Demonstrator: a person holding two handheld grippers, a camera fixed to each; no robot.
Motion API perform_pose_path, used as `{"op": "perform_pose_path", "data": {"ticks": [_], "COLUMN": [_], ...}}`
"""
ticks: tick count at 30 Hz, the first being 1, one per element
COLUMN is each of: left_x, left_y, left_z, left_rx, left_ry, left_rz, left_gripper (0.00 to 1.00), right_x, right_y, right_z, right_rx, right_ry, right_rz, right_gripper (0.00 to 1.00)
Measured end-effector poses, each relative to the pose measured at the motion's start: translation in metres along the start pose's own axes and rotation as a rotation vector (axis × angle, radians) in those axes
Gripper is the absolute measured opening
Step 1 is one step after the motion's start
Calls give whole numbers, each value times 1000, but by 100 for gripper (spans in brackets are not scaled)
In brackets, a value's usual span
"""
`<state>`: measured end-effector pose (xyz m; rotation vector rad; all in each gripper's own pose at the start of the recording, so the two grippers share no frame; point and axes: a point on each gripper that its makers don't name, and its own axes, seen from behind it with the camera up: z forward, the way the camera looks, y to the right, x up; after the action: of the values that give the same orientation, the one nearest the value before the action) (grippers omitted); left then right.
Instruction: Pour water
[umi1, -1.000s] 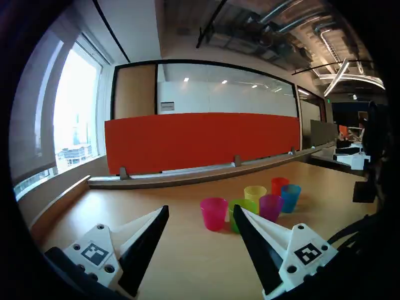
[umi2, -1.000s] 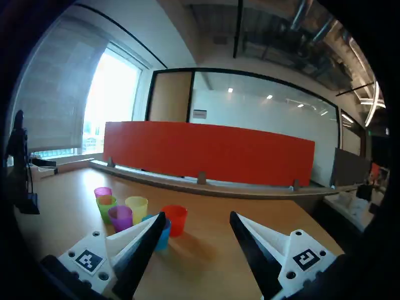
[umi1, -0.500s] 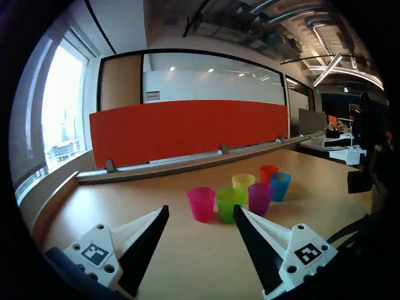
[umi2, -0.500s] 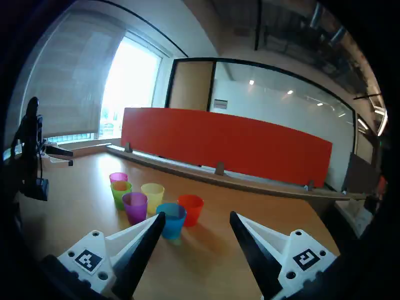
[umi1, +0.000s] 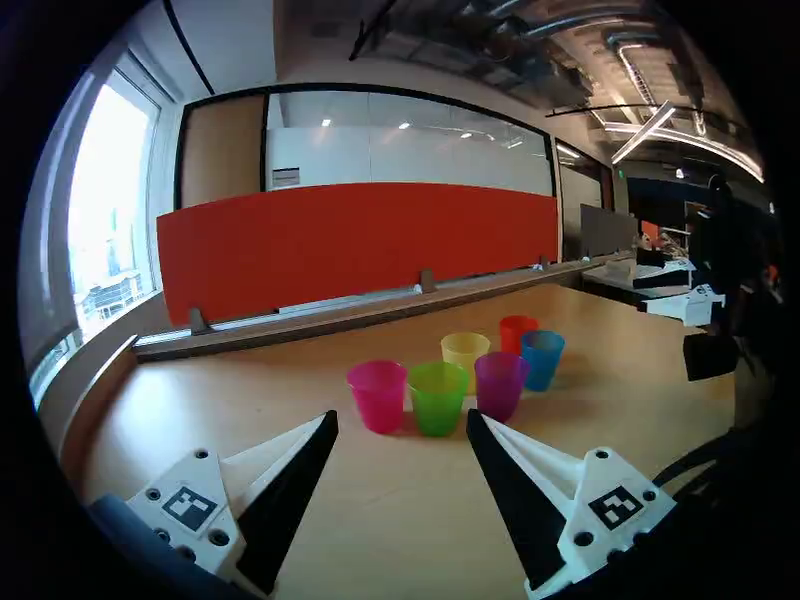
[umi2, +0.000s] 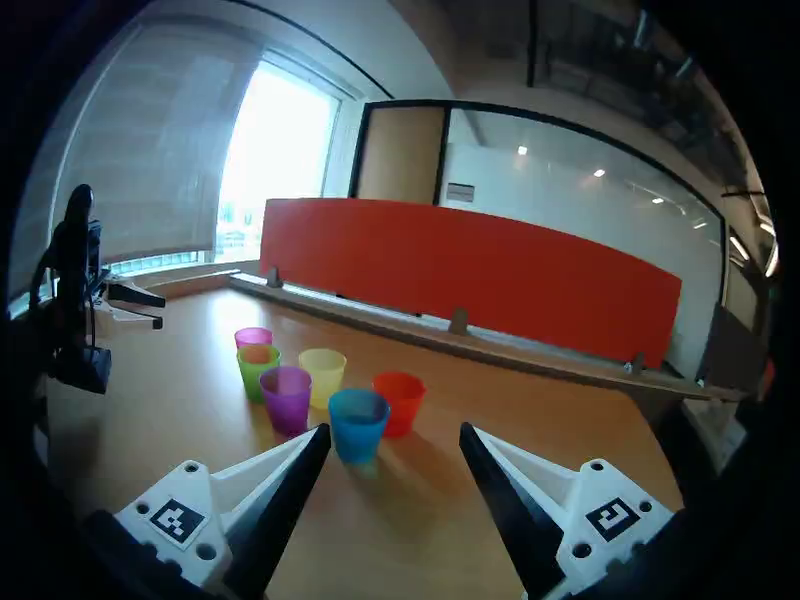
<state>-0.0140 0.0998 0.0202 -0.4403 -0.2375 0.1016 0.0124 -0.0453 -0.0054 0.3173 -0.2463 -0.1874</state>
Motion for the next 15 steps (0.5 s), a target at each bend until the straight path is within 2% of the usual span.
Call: {"op": "perform_pose_path", "data": {"ticks": [8, 15], "left_x": [-7, -12], "left_y": [11, 30], "left_z": [9, 23], "left_rx": [-52, -125], "left_ry": [-36, -78], "left_rz": [30, 74], "left_gripper": [95, 96], "right_x": [-5, -11], "right_y": [-7, -14], "right_z": [1, 7], "right_rx": [37, 85], "right_ry": [-43, -88], "right_rz": [-35, -68], "right_gripper": [100, 100]}}
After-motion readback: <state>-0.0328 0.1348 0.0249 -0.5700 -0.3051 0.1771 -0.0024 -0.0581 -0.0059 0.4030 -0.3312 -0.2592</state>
